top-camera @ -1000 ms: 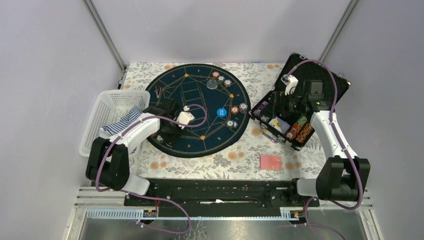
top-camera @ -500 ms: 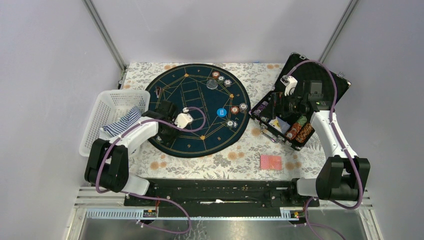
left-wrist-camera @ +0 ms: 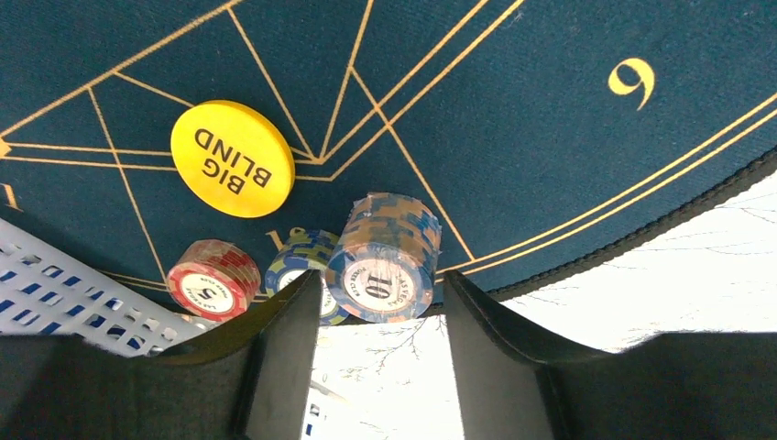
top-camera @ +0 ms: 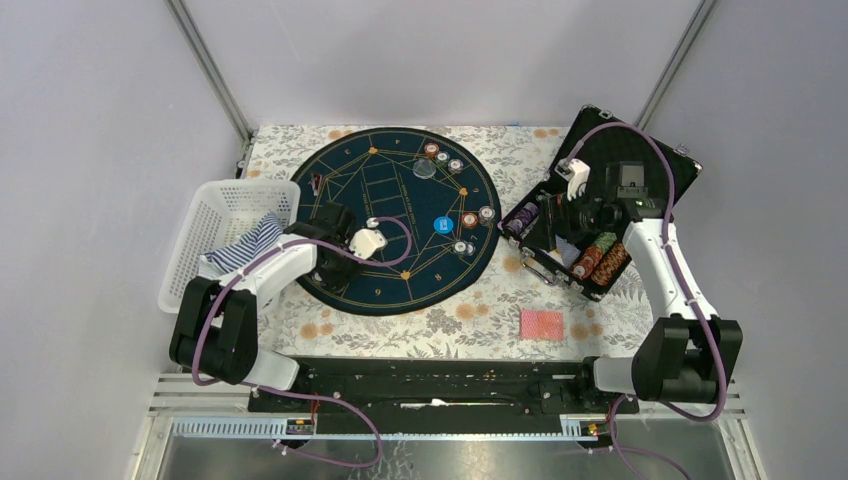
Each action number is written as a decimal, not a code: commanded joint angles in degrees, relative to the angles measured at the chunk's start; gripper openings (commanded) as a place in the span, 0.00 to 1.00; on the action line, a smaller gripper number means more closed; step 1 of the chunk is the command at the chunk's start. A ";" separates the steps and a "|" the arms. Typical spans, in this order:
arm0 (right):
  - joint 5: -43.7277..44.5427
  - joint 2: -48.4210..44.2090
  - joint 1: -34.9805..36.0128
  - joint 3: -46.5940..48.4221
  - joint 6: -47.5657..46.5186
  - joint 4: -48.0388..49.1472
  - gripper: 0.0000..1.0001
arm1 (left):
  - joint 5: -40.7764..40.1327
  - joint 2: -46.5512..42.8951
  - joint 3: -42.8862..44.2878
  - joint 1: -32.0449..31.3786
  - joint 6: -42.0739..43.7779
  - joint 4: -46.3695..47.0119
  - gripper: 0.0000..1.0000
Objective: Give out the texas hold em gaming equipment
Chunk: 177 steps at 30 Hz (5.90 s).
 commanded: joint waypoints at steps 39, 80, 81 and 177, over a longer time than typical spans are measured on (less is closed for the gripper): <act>29.11 -11.77 22.30 -33.00 -43.55 -0.07 1.00 | 12.55 -2.96 20.58 2.84 -26.87 -0.66 0.99; 25.53 11.13 43.63 18.31 -20.54 -8.04 0.43 | 59.86 -1.49 -2.28 -0.78 -79.60 53.23 0.99; 26.14 11.60 44.16 18.84 -20.31 -8.23 0.43 | 60.40 -0.64 -3.53 -1.47 -82.11 56.94 0.99; -15.95 7.51 28.01 0.22 59.27 54.97 1.00 | 57.54 -1.65 -15.85 4.02 -131.53 126.10 0.04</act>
